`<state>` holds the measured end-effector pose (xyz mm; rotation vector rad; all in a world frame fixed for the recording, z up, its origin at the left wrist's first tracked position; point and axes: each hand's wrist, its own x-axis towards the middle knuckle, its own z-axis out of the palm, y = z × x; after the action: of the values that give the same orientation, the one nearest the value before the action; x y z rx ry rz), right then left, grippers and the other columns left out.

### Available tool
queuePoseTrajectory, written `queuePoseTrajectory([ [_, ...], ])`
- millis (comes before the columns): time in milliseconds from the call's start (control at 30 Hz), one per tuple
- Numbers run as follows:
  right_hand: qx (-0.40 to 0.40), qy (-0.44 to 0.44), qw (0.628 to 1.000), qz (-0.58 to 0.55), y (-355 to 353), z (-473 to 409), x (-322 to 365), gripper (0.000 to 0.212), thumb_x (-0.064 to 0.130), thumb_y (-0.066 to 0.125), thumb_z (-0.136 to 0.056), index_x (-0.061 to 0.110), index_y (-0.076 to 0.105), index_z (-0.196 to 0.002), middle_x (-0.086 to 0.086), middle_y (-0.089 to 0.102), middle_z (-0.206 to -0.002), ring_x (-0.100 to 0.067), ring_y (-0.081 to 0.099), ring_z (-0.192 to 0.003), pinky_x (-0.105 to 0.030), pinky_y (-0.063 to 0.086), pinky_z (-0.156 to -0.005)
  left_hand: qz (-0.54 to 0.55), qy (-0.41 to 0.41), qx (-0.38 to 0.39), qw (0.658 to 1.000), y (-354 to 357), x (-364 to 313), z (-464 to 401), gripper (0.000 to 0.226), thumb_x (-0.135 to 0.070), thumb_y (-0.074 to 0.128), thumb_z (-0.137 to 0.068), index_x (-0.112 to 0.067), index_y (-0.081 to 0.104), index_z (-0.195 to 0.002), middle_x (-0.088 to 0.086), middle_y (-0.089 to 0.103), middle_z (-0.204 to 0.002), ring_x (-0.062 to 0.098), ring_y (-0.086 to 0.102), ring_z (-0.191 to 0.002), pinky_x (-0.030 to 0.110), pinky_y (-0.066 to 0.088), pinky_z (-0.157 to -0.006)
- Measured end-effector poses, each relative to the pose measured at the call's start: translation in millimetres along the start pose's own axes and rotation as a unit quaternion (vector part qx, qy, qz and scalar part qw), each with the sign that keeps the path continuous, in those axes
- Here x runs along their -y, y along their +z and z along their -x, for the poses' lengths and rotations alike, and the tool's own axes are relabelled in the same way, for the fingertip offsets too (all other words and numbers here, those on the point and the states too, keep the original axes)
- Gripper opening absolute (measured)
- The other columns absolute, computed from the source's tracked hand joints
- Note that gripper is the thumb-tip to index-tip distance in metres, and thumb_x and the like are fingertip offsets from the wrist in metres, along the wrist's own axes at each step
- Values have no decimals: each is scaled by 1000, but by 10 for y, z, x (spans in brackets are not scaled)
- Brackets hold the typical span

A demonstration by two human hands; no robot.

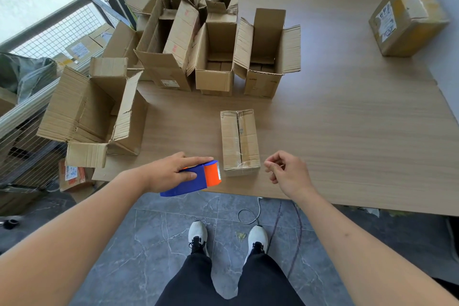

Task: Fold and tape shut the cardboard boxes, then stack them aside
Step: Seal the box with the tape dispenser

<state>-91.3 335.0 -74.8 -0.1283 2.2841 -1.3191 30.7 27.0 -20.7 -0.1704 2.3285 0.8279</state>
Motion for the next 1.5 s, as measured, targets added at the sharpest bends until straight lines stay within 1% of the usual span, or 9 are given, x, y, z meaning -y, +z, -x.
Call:
queuePoseTrajectory([
  [133, -4, 4, 1000, 9, 96, -40, -80, 13, 5, 68, -94, 12, 68, -84, -8, 72, -74, -16, 61, -52, -37, 58, -55, -18, -17, -4, 1000, 56, 51, -92, 55, -41, 45, -107, -80, 21, -138, -5, 48, -108, 12, 54, -94, 33, 46, -90],
  [267, -14, 5, 1000, -1, 138, -59, -109, 12, 7, 69, -95, 13, 60, -89, -5, 72, -79, -7, 62, -53, -30, 57, -53, -27, -25, -11, 999, 127, 56, -146, 55, -41, 44, -107, -80, 19, -136, -3, 47, -109, 11, 53, -93, 28, 43, -81],
  [667, -14, -21, 999, -23, 143, -48, -133, 13, 10, 68, -97, 20, 60, -95, -3, 71, -85, -2, 62, -64, -18, 51, -59, -2, -28, -13, 1000, 142, 92, -143, 54, -39, 45, -107, -73, 23, -143, -8, 45, -107, 9, 52, -93, 25, 40, -79],
  [900, -23, -3, 1000, -13, 229, -139, -209, 13, 10, 67, -96, 21, 61, -92, -2, 70, -84, -12, 61, -63, -35, 56, -67, -25, -29, -27, 999, 137, 83, -222, 54, -42, 44, -106, -76, 20, -142, -4, 46, -108, 12, 52, -94, 34, 46, -90],
  [1067, -31, -5, 999, -20, 338, -199, -263, 10, 12, 60, -101, 20, 62, -94, -6, 68, -88, -16, 60, -70, -36, 54, -67, -50, -26, -29, 998, 119, 82, -318, 55, -44, 42, -106, -77, 16, -141, -3, 45, -107, 13, 51, -94, 34, 45, -87],
  [1233, -34, 35, 999, -3, 528, -229, -383, 21, 12, 47, -104, 25, 62, -111, 2, 67, -115, -15, 61, -107, -25, 47, -84, -66, -19, -28, 997, 99, 80, -377, 55, -44, 42, -107, -75, 15, -144, -5, 43, -105, 12, 50, -94, 32, 40, -82],
  [1333, -125, -44, 990, 38, 608, -143, -263, 31, 15, 42, -102, 20, 60, -127, 1, 58, -131, -12, 53, -121, -32, 43, -103, -57, -14, -28, 998, 105, 90, -390, 55, -43, 42, -107, -75, 17, -143, -5, 43, -106, 11, 50, -94, 31, 40, -81],
  [1400, -125, -140, 971, 150, 665, -103, -178, 45, 31, 41, -104, 21, 49, -146, -2, 43, -154, -15, 39, -140, -37, 30, -117, -50, -10, -28, 998, 116, 104, -389, 55, -42, 42, -107, -76, 17, -142, -5, 44, -106, 12, 50, -95, 31, 40, -81],
  [1500, -4, -251, 918, 308, 802, -151, -172, 65, 51, 32, -106, 25, 17, -164, -2, 2, -172, -17, -1, -158, -40, 1, -127, -44, 1, -27, 999, 123, 124, -400, 55, -42, 44, -107, -77, 18, -140, -3, 44, -106, 12, 50, -94, 31, 41, -84],
])
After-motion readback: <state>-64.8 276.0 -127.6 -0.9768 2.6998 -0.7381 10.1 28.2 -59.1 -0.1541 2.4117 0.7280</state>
